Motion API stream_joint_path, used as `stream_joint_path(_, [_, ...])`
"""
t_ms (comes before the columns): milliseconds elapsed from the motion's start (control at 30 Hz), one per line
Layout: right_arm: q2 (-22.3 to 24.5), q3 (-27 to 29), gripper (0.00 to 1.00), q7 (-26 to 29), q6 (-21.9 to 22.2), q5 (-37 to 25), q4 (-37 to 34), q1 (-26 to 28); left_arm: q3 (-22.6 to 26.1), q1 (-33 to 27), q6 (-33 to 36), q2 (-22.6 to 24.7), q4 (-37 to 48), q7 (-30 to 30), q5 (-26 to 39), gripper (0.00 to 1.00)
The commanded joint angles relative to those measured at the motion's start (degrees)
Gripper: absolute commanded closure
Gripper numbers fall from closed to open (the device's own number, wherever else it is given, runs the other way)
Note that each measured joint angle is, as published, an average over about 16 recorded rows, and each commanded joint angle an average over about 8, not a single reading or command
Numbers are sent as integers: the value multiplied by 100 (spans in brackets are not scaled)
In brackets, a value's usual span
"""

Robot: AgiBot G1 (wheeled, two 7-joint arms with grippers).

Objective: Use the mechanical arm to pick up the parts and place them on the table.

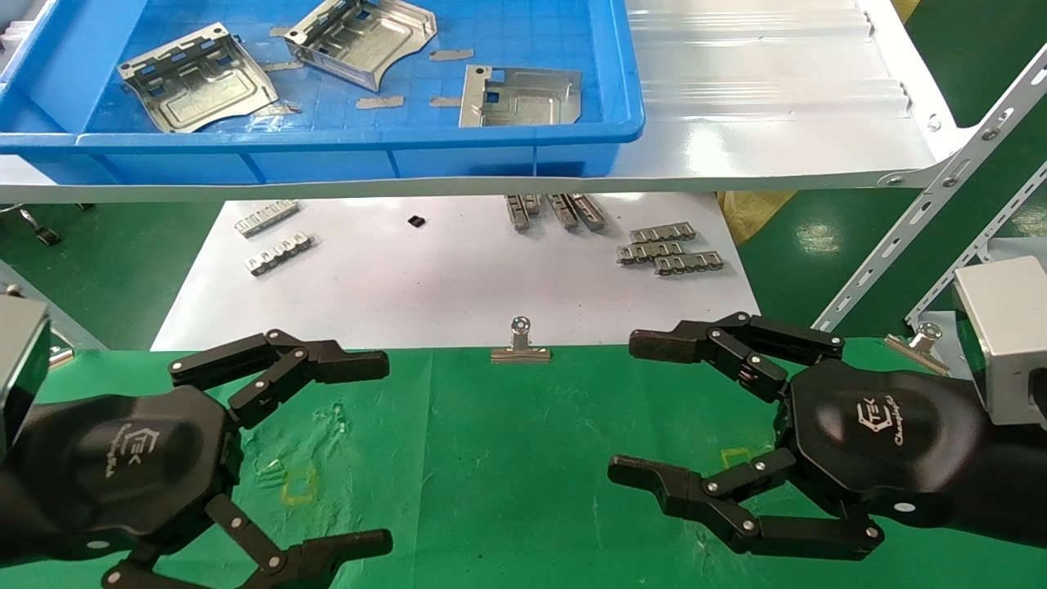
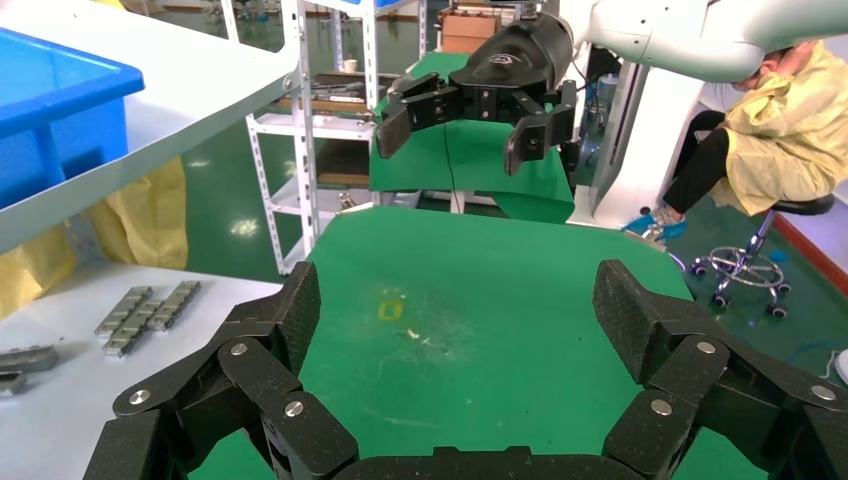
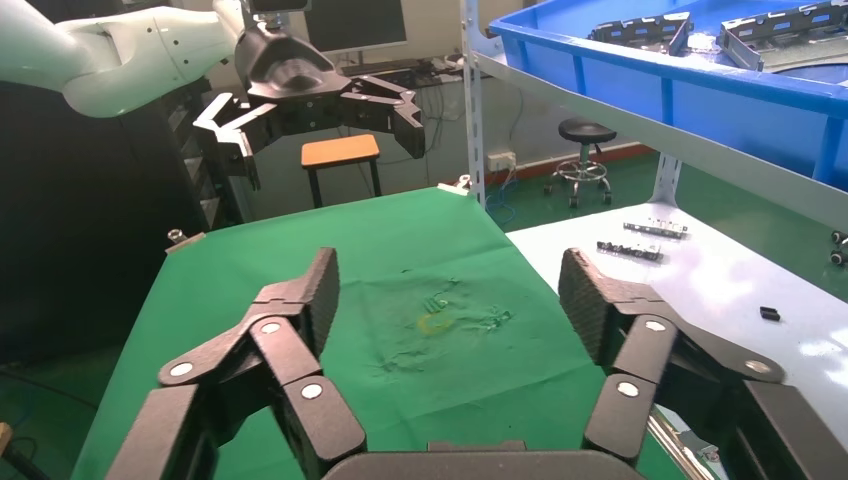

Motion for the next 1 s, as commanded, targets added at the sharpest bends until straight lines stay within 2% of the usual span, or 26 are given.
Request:
stream_joint_path(33, [0,0,100,0,0,0,0,0,0,0,0,0,0,0,0,0])
stream_joint_path(1000, [0,0,100,0,0,0,0,0,0,0,0,0,0,0,0,0])
